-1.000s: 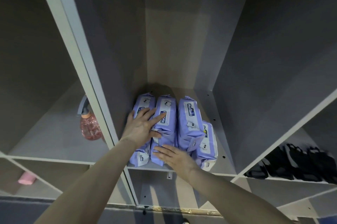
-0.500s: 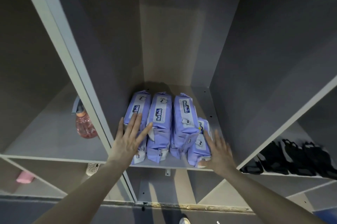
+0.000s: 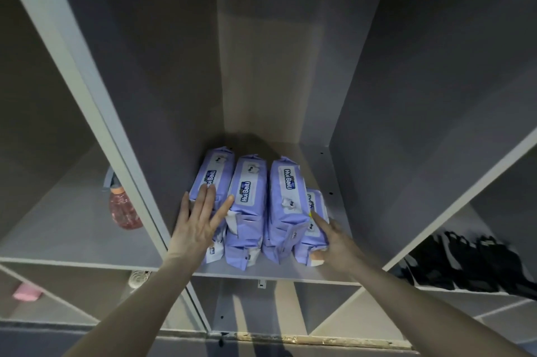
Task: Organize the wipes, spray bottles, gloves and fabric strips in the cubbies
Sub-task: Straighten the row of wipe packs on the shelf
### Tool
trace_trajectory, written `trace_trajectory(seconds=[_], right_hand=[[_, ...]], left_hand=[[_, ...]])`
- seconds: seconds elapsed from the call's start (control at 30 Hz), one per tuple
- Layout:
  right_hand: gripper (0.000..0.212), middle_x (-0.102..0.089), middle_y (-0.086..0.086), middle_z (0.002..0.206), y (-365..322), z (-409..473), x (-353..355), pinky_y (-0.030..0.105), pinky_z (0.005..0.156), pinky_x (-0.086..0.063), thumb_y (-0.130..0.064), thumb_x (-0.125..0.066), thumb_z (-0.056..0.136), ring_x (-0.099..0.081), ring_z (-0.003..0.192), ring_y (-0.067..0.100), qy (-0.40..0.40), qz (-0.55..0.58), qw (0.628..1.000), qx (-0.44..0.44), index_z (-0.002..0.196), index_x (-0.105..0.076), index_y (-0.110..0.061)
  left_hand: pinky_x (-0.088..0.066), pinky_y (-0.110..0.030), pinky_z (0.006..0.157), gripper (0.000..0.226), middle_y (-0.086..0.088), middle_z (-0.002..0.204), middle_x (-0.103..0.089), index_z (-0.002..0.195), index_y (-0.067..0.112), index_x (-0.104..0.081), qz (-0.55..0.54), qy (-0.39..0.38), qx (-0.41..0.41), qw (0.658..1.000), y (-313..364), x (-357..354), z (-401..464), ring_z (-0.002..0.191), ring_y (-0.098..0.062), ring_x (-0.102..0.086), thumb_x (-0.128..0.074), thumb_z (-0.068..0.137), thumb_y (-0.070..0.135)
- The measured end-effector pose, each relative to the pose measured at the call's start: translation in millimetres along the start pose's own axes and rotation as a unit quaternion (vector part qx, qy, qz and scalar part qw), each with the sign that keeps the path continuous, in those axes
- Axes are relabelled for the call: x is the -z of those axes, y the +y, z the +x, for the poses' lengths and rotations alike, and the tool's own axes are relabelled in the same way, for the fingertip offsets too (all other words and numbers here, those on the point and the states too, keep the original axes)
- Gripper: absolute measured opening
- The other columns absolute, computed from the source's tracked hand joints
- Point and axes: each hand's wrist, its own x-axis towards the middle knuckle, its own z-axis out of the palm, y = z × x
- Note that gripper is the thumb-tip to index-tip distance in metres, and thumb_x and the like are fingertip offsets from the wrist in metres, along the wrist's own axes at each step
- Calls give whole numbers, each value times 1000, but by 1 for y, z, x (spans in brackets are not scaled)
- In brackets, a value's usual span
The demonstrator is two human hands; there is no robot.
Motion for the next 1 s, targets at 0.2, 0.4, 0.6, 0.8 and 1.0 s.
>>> trace_trajectory(seconds=[0.2,0.4,0.6,0.8,1.0], right_hand=[[137,9,-2,160,-15,-2,17,40,117,-23,-69,-76,40,-2,148,19,-57,35,998,-19,148,5,-44],[125,-11,-25,156,-66,13,26,31,117,-26,-40,-90,54,-11,146,1,-34,238,965,107,142,-4,-57],[108,-25,-33,149,-74,19,23,22,106,-35,-48,-88,54,-26,139,-5,-1,256,961,108,137,-20,-62],[105,-19,-31,151,-71,14,16,27,102,-46,-50,-86,55,-21,141,-5,1,244,962,126,137,-21,-60],[106,-12,-46,145,-68,15,9,33,96,-52,-48,-89,53,-32,139,3,2,283,950,136,135,-24,-62]], left_hand=[[-33,-61,104,126,-22,142,-44,152,23,-5,-98,28,-26,995,-6,16,5,133,-37,-40,-66,55,76],[-48,-53,86,62,-5,134,-57,138,34,-42,-157,65,-21,985,-11,29,18,124,-27,-54,-33,83,61],[-48,-50,77,51,-2,124,-62,129,31,-51,-161,75,10,984,-7,28,27,116,-26,-55,-46,82,51],[-32,-66,103,127,-14,152,-32,149,10,-18,-119,21,-24,992,9,23,7,139,-30,-25,-56,52,84],[-13,-76,103,156,-23,155,-20,150,8,12,-158,-21,29,987,40,12,6,144,-42,-15,-75,39,76]])
